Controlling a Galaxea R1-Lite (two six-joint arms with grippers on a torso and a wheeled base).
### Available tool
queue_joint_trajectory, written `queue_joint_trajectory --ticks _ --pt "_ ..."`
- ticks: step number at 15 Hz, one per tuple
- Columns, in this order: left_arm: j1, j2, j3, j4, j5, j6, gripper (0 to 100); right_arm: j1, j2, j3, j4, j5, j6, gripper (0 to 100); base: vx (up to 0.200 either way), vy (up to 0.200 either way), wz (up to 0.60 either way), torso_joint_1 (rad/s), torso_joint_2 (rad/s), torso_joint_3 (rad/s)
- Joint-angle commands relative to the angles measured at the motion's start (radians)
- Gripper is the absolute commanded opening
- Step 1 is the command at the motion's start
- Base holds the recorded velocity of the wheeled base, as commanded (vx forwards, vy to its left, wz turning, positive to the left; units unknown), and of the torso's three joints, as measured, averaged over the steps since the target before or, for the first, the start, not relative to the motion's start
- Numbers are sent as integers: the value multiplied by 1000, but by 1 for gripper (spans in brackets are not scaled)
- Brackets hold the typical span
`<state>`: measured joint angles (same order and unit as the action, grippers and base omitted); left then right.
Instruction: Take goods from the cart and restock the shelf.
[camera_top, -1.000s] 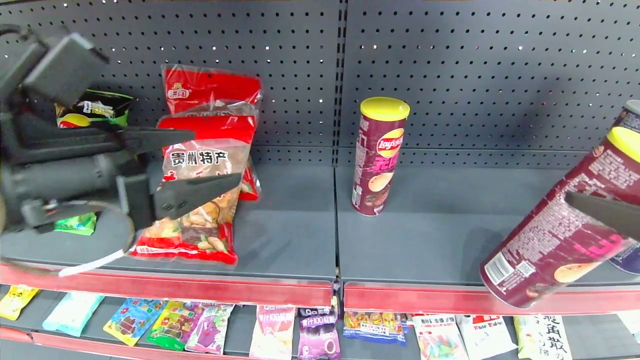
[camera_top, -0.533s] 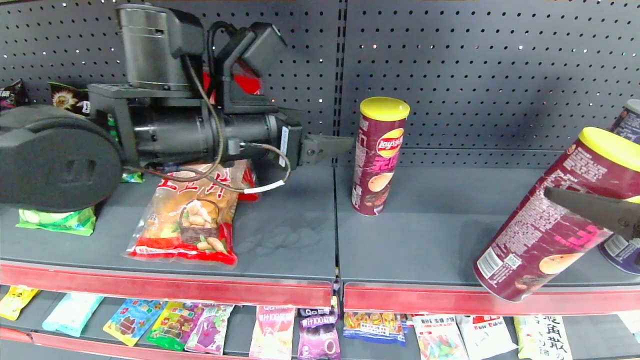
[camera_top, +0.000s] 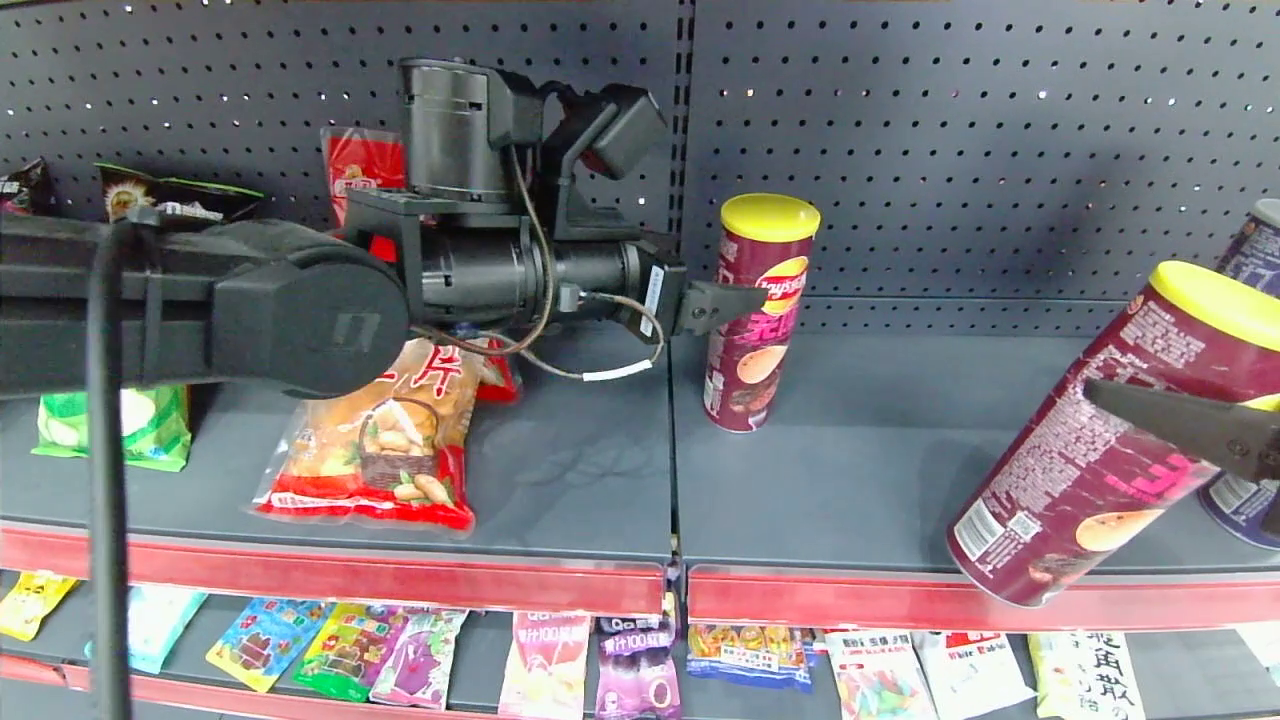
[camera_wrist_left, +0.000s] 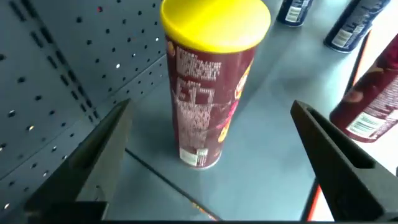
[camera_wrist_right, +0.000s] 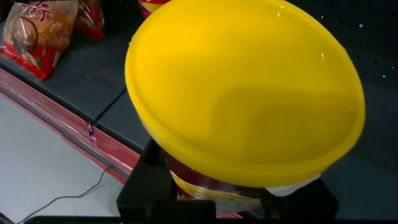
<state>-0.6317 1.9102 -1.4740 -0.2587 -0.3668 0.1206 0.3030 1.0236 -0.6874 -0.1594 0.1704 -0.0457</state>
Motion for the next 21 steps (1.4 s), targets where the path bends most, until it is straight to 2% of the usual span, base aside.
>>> queue_joint_trajectory --ticks 1,4,14,19,20,21 --pt "-6 52 -51 -1 3 7 100 -5 1 -3 0 1 0 0 0 0 0 0 0 0" --pt "-6 89 -94 -1 17 20 100 -5 1 -3 0 1 0 0 0 0 0 0 0 0" --pt "-22 199 -229 -1 40 20 100 -7 6 -3 -2 0 0 0 0 0 0 0 0 0" --pt "-33 219 -230 -8 35 20 100 -21 6 -4 -2 3 0 0 0 0 0 0 0 0" --pt "-33 225 -230 -19 35 20 0 -21 7 -4 -2 1 0 0 0 0 0 0 0 0" --pt "-33 228 -230 -20 35 20 0 -22 7 -4 -2 3 0 0 0 0 0 0 0 0"
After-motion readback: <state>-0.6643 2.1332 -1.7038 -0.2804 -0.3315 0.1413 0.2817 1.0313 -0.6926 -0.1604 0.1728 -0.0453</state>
